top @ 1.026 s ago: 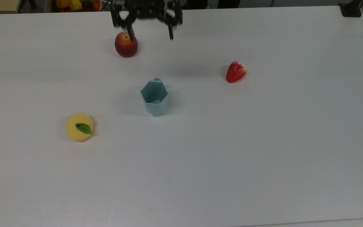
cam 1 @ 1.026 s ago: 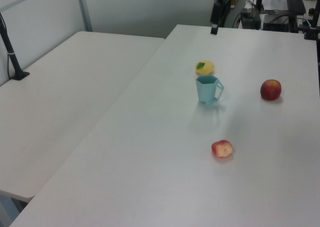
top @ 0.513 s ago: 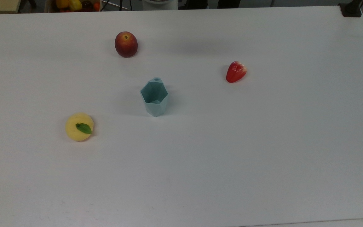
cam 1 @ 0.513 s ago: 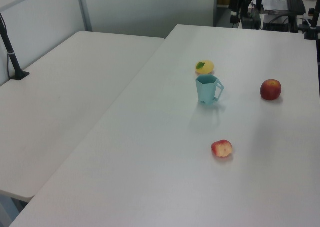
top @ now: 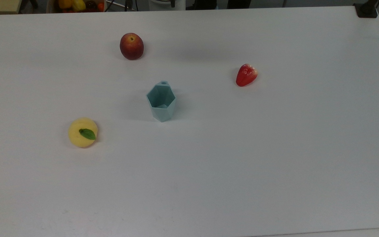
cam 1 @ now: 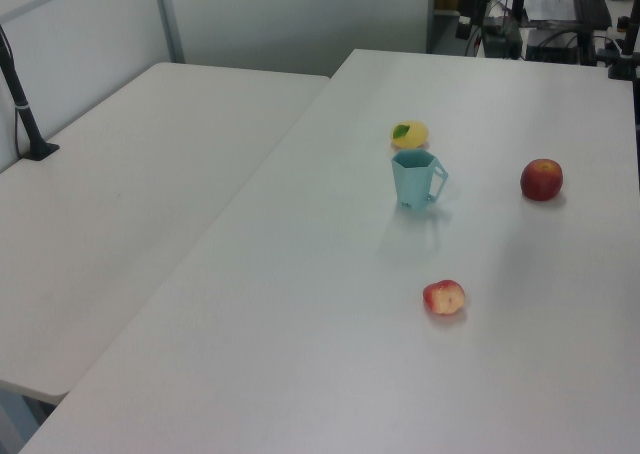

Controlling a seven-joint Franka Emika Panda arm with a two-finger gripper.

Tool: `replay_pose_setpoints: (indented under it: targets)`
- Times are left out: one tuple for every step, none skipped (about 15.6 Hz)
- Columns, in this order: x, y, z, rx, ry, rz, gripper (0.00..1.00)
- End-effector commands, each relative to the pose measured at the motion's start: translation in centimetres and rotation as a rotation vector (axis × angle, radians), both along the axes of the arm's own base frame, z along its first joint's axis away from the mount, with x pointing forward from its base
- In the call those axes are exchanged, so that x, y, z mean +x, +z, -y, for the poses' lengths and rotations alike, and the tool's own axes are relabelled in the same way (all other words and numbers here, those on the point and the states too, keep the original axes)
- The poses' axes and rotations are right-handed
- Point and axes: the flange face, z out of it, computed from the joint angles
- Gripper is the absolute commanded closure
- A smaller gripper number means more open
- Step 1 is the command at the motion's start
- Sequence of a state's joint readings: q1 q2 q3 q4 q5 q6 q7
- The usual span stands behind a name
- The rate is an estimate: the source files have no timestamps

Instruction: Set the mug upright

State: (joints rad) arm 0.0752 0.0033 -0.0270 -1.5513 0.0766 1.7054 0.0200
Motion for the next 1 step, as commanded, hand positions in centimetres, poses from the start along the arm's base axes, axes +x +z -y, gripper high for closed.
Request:
replay_pose_setpoints:
  targets:
    - [-1.04, 0.20, -0.38, 0.003, 0.025, 0.018, 0.00]
